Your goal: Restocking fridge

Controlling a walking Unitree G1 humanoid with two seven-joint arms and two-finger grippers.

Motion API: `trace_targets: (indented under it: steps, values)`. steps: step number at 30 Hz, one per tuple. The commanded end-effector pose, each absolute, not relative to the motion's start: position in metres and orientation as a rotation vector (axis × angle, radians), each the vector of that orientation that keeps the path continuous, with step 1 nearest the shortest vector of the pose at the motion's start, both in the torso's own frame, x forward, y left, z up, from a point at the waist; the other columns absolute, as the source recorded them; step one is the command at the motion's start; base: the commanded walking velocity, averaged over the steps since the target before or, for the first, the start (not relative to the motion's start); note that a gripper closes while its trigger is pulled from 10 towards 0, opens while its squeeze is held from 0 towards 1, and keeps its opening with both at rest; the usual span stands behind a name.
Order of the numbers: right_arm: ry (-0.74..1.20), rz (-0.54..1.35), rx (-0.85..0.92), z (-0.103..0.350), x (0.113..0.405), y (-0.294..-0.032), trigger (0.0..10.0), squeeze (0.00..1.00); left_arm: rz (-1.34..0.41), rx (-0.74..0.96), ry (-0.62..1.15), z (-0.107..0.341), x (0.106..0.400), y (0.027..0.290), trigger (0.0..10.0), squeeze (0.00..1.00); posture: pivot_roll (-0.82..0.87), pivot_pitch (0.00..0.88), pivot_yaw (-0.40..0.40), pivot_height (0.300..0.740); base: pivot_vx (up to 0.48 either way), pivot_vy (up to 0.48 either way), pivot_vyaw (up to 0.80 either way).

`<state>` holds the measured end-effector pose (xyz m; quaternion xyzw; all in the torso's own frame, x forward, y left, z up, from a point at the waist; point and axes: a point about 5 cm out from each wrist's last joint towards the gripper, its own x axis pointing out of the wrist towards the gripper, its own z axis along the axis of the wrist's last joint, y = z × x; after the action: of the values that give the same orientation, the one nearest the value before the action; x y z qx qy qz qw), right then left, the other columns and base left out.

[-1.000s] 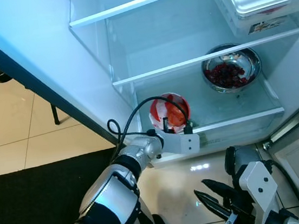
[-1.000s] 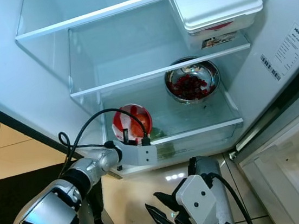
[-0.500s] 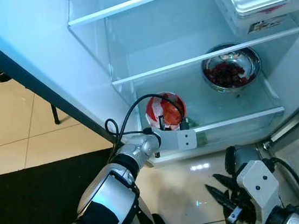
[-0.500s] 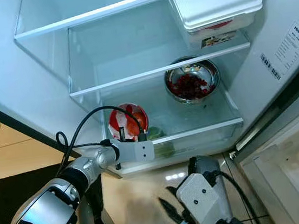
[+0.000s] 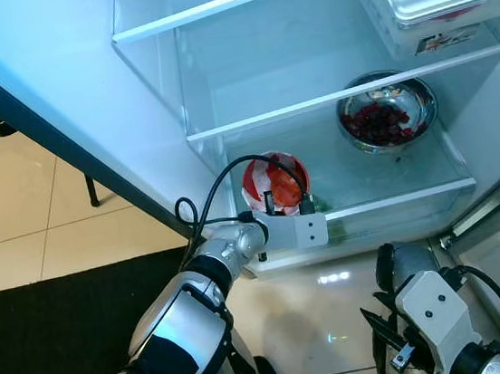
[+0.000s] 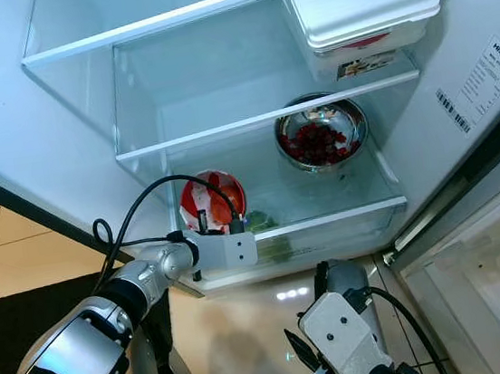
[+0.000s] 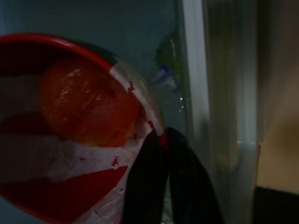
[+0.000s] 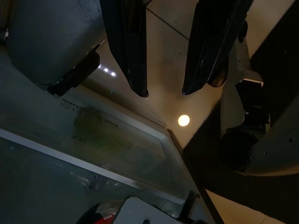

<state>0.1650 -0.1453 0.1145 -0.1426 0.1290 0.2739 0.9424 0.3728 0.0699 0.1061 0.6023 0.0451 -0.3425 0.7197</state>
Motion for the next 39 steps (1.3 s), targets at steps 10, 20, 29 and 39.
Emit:
trace_targets:
  steps: [10,20,29,39]
  values:
    - [0.279,0.572,-0.258,0.111,0.161,-0.142,10.0,0.0,-0.616,1.346,0.052,0.122,0.384,0.084,10.0,0.0,-0.23,0.433,0.157,0.304,0.0,0.0,0.0]
    - [0.268,0.571,-0.252,0.111,0.164,-0.141,10.0,0.0,-0.639,1.282,-0.066,0.137,0.385,0.068,10.0,0.0,-0.22,0.422,0.165,0.304,0.0,0.0,0.0]
    - [0.26,0.574,-0.252,0.11,0.168,-0.14,10.0,0.0,-0.694,1.237,-0.14,0.141,0.382,0.057,10.0,0.0,-0.21,0.406,0.169,0.304,0.0,0.0,0.0]
    - [0.252,0.57,-0.251,0.11,0.172,-0.141,10.0,0.0,-0.798,1.186,-0.221,0.134,0.37,0.049,10.0,0.0,-0.19,0.393,0.17,0.304,0.0,0.0,0.0]
